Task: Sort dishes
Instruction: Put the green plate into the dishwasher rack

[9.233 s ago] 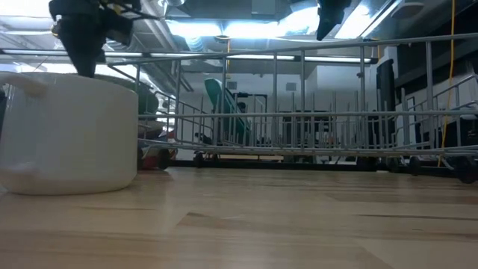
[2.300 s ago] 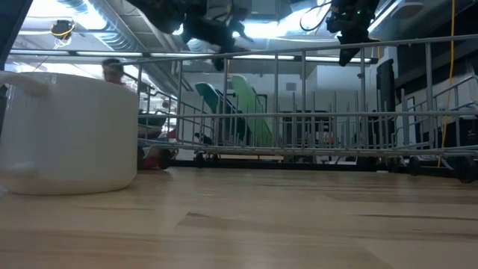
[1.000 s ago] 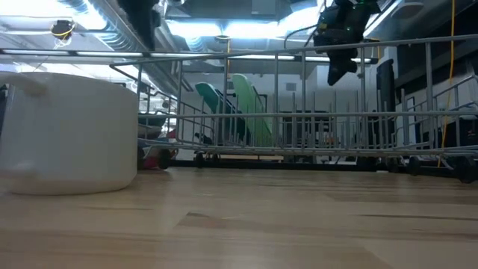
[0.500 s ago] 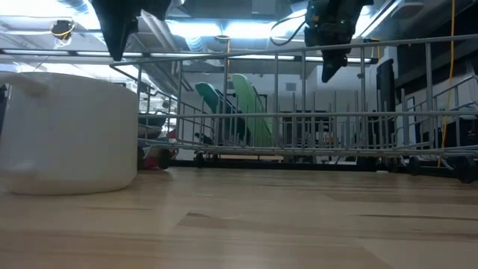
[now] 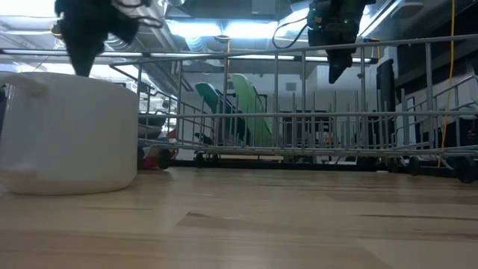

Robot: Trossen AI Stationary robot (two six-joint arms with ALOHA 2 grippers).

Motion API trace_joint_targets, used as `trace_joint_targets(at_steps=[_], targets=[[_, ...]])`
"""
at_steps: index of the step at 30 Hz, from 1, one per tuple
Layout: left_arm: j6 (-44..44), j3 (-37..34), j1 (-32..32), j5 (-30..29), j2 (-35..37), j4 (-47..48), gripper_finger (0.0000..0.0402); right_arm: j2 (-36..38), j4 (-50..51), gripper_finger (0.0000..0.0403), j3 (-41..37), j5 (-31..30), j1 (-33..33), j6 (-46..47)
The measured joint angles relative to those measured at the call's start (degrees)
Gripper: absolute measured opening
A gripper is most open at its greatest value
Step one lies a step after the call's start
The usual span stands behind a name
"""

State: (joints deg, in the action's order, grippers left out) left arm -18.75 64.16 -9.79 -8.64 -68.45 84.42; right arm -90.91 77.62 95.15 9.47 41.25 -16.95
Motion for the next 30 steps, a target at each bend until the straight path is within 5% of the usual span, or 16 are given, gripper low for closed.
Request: trace_joint_targets(at_steps=[12, 30], targets=[[2.9, -17.0, -0.4, 0.5, 7.2, -9.1, 0.0131, 0.0, 0.0, 0.0065, 0.0, 0.0, 0.0, 0.2], [6.9, -20.0, -0.4, -4.2, 7.1, -15.8, 0.0131, 0.0, -1.4, 0.0065, 0.0, 0.0, 0.0, 0.2]])
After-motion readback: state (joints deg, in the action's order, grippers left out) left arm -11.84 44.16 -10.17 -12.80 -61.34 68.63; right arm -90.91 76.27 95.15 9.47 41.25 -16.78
